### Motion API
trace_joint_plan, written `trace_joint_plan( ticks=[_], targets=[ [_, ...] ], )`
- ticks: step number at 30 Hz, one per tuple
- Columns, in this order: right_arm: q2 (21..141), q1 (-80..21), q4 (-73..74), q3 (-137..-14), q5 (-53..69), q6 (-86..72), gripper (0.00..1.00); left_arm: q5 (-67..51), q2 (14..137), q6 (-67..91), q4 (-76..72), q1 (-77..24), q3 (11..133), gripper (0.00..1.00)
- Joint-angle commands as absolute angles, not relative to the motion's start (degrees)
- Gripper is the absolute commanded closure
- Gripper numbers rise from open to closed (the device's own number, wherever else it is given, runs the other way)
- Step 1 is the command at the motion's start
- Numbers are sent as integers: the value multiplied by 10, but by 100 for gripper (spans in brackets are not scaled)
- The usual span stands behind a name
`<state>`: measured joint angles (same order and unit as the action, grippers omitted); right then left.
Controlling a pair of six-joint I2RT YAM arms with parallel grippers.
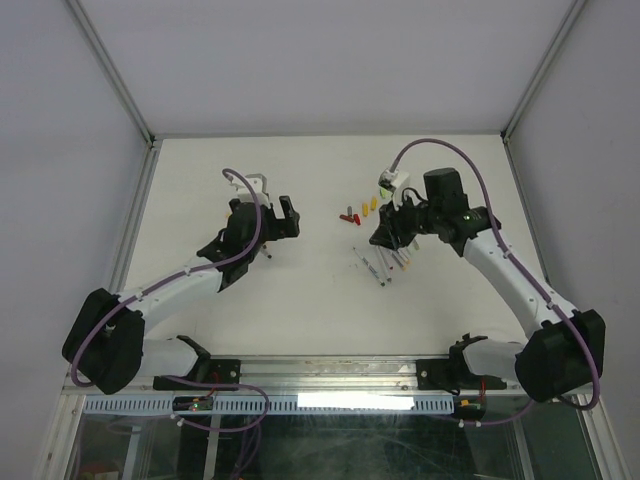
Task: Open the pen caps
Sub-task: Pick up the pen from the center of the board.
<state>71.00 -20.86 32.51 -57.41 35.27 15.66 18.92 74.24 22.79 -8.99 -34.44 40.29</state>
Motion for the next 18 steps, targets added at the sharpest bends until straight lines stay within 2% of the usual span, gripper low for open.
trace_joint_plan(
  ticks=[1, 2, 4, 7, 10, 18],
  targets=[
    [685, -206, 302, -646, 419, 179, 59, 202, 706, 202, -102, -331, 385, 1],
    [686, -206, 298, -658, 425, 179, 52, 201, 704, 203, -101, -326, 382, 1],
    [698, -206, 295, -678, 451, 164, 29, 191, 703, 206, -99, -316, 378, 1],
    [747, -206, 323, -720, 534, 169, 14, 168, 707, 206, -97, -303, 379, 1],
    [790, -205, 365, -748, 583, 192, 13, 157, 713, 202, -96, -298, 382, 1],
    [759, -189, 300, -652, 577, 206, 13, 199, 768, 189, -56, -295, 421, 1]
  ],
)
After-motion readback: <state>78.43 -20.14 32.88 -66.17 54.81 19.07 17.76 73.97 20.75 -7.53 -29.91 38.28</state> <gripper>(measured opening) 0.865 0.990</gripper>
